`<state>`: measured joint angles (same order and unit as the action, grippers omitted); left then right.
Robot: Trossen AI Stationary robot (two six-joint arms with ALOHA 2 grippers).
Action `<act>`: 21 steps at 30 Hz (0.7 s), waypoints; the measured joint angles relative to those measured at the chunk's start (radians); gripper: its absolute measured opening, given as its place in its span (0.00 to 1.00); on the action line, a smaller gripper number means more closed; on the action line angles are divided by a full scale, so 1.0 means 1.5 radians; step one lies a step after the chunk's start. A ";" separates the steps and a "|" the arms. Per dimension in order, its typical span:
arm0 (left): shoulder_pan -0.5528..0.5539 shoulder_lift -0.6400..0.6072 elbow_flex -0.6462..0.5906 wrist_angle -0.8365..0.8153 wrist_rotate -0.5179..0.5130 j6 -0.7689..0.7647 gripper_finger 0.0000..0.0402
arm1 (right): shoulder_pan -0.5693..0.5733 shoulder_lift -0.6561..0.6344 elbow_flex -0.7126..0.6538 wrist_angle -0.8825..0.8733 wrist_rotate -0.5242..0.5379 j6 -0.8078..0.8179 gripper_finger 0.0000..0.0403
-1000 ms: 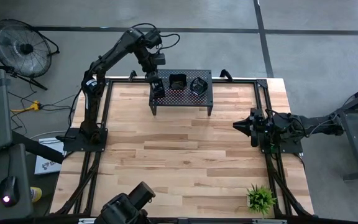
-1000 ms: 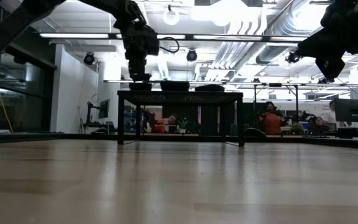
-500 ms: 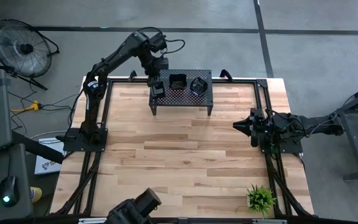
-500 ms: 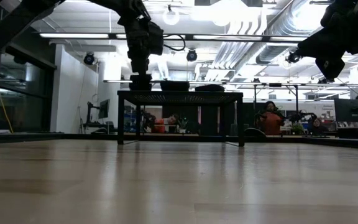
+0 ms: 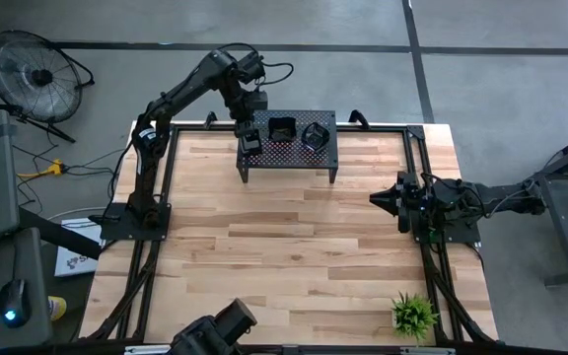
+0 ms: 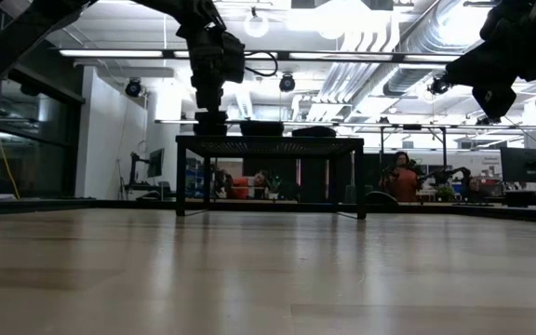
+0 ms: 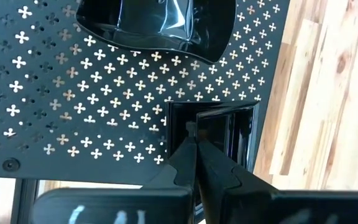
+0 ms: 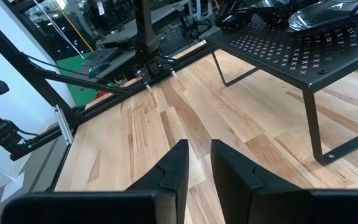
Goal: Pick & Place Mini shaped plates
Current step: Stack the square plate on top of the square plate on the shelf
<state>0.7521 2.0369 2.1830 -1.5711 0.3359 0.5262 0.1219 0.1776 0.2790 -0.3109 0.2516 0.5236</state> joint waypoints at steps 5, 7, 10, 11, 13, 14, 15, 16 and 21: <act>0.000 0.000 0.000 0.000 0.002 0.000 0.02 | 0.000 0.000 0.000 0.000 0.000 0.000 0.15; 0.000 0.000 0.000 0.000 0.002 0.000 0.05 | 0.000 0.000 0.000 0.000 0.000 0.000 0.16; 0.000 0.000 0.000 0.000 0.008 0.000 0.08 | 0.000 0.000 0.000 0.000 0.000 0.000 0.16; 0.000 0.000 0.000 0.000 0.008 0.000 0.08 | 0.000 0.000 0.000 0.000 0.000 0.000 0.16; 0.000 0.000 0.000 0.000 0.008 0.000 0.09 | 0.000 0.000 0.000 0.000 0.000 0.000 0.15; 0.000 0.000 0.000 0.000 0.008 0.000 0.09 | 0.000 0.000 0.000 0.000 0.000 0.000 0.15; 0.000 0.000 0.000 0.000 0.008 0.000 0.09 | 0.000 0.000 0.000 0.000 0.000 0.000 0.16; 0.000 0.000 0.000 0.000 0.007 0.000 0.09 | 0.000 0.000 0.000 0.000 0.000 0.000 0.16; 0.000 0.000 0.000 0.000 -0.025 0.000 0.10 | 0.000 0.000 0.000 0.000 0.000 0.000 0.16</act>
<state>0.7521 2.0365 2.1826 -1.5711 0.2981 0.5259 0.1220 0.1775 0.2790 -0.3110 0.2516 0.5234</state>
